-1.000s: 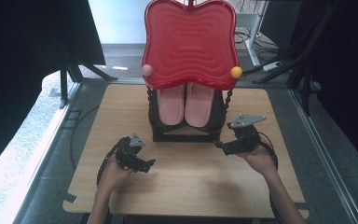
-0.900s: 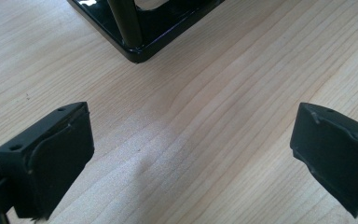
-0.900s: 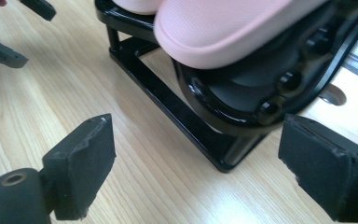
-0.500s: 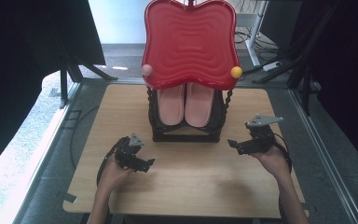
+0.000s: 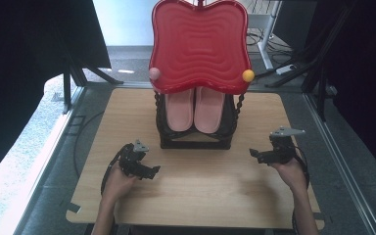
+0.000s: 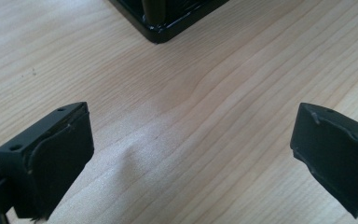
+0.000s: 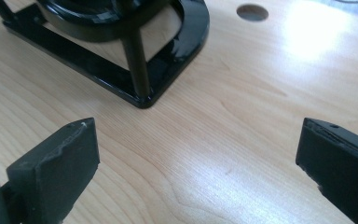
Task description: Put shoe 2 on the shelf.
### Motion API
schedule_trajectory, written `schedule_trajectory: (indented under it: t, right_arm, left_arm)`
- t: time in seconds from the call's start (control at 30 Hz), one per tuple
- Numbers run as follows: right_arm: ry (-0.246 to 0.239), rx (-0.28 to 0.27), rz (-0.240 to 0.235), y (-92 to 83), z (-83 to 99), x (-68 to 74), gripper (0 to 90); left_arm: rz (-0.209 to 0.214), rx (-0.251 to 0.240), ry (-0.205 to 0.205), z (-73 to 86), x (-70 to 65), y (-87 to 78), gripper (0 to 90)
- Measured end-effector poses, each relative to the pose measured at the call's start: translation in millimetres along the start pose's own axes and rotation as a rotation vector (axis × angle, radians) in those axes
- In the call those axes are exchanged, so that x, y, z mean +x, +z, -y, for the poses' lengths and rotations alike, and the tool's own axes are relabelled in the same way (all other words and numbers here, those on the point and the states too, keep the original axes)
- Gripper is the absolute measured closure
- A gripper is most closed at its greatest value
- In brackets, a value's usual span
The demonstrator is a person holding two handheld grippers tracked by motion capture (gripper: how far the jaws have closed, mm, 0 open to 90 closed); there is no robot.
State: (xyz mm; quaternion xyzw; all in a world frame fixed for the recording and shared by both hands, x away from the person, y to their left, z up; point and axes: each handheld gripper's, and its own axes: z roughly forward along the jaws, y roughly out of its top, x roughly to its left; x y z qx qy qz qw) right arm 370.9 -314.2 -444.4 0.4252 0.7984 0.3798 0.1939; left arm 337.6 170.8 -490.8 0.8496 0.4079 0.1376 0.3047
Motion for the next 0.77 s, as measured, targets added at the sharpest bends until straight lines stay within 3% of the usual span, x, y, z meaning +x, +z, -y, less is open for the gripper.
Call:
schedule_trajectory:
  t: [0.13, 0.43, 0.77]
  right_arm:
    - [0.018, 0.015, 0.006, 10.5, 11.7, -1.7, 0.0]
    - [0.005, 0.094, 0.009, 33.2, 30.5, 3.6, 0.0]
    - [0.002, 0.119, 0.0, 41.3, 37.9, 8.0, 0.0]
  left_arm:
    - [-0.002, 0.005, -0.014, 2.7, 3.6, 3.7, 0.0]
    - [0.003, 0.019, -0.03, 5.1, 4.1, 13.9, 0.0]
    - [-0.004, 0.028, -0.032, 6.1, 5.2, 19.7, 0.0]
